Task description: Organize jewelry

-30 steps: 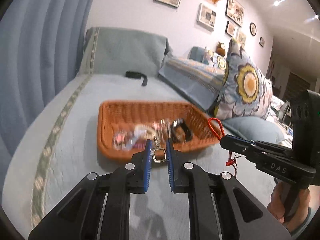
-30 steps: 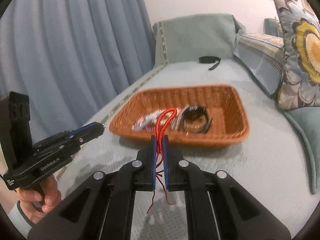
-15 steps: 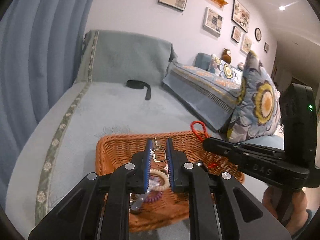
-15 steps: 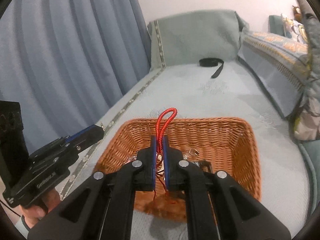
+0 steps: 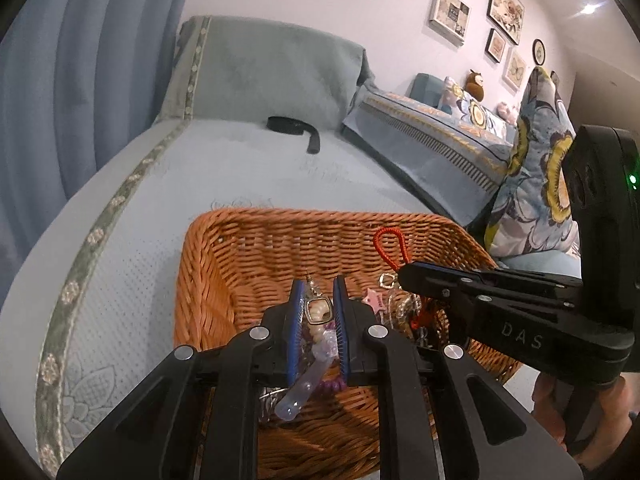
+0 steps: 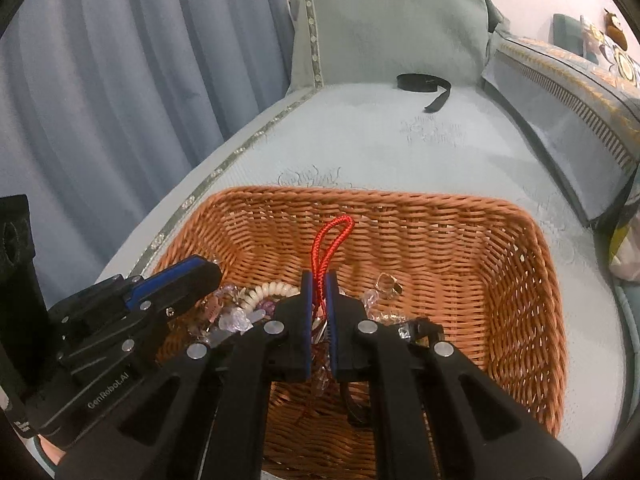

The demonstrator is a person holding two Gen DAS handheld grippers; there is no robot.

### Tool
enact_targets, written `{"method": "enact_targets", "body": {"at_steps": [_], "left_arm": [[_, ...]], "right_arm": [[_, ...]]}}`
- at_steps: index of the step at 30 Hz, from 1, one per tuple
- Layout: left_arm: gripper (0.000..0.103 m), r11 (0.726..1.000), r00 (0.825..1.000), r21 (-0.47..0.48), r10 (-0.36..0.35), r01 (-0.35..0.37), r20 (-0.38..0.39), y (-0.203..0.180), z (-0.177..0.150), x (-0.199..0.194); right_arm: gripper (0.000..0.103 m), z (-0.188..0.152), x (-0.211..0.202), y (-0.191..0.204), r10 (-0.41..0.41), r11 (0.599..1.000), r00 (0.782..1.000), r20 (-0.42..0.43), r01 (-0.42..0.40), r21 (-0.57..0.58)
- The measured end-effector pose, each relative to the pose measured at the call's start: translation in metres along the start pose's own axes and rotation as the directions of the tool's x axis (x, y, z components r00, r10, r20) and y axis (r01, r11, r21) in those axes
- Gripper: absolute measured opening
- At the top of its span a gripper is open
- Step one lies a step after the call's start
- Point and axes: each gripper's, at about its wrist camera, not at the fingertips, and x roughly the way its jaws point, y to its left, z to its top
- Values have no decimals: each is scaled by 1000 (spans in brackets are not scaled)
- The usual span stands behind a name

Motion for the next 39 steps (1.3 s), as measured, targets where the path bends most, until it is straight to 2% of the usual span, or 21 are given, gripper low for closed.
{"method": "enact_targets", "body": {"at_steps": [2,3,4,6,9,12,15,16,17,18,19,23,25,28,30,33,36,39], "left_arm": [[17,1000,1000,-15,-12,12,7,2,-1,-4],[26,1000,1000,-17,-16,16,11,2,-1,-7],[30,1000,1000,-16,-19,19,25,1,-1,-13],[31,1000,999,-6,-20,20,39,-2,1,-23],[44,1000,997,-1,-26,26,72,-6,3,-47],[46,999,993,2,-38,38,108,-11,4,-77],[56,999,988,4,-35,34,152,-17,0,-113],[60,1000,985,4,-30,30,171,-19,-3,-127],[62,1000,982,4,-24,24,185,-21,-6,-137],[64,1000,980,6,-16,15,200,-23,-11,-148],[65,1000,977,10,-6,3,212,-27,-17,-159],[77,998,964,10,58,-63,259,-40,-43,-191],[79,994,953,17,99,-108,287,-48,-56,-202],[80,982,926,24,168,-187,337,-60,-82,-215],[82,975,916,30,197,-221,350,-66,-94,-219],[85,960,907,50,241,-275,345,-72,-108,-216],[88,951,904,65,266,-303,334,-71,-116,-210],[88,949,902,26,291,-315,318,-62,-123,-202]], "right_arm": [[7,-1,-2,1,-2,1000,1000,-3,2,1],[14,-1,-3,0,-4,1000,1000,-2,4,5],[18,-2,-6,-1,-4,1000,1000,1,4,10],[30,-3,-15,-3,-13,1000,1000,17,13,22],[31,-3,-31,-3,-6,1000,1000,31,5,26],[31,-10,-57,-2,-4,1000,998,61,2,32],[32,-22,-86,2,-9,1000,995,98,7,27],[34,-28,-96,4,-13,1000,994,112,10,25],[44,-36,-107,6,-18,1000,992,129,14,26],[52,-43,-116,9,-25,999,989,146,21,27],[54,-52,-127,11,-36,999,984,172,32,25],[55,-84,-156,21,-73,997,969,236,73,8],[55,-103,-169,25,-78,997,958,276,79,7],[60,-127,-184,33,-98,995,938,333,102,5],[64,-139,-190,37,-113,993,925,364,122,0],[65,-156,-192,40,-133,990,911,390,142,4],[65,-165,-184,40,-138,989,909,393,147,8],[65,-172,-173,39,-145,987,912,383,159,-4]]}}
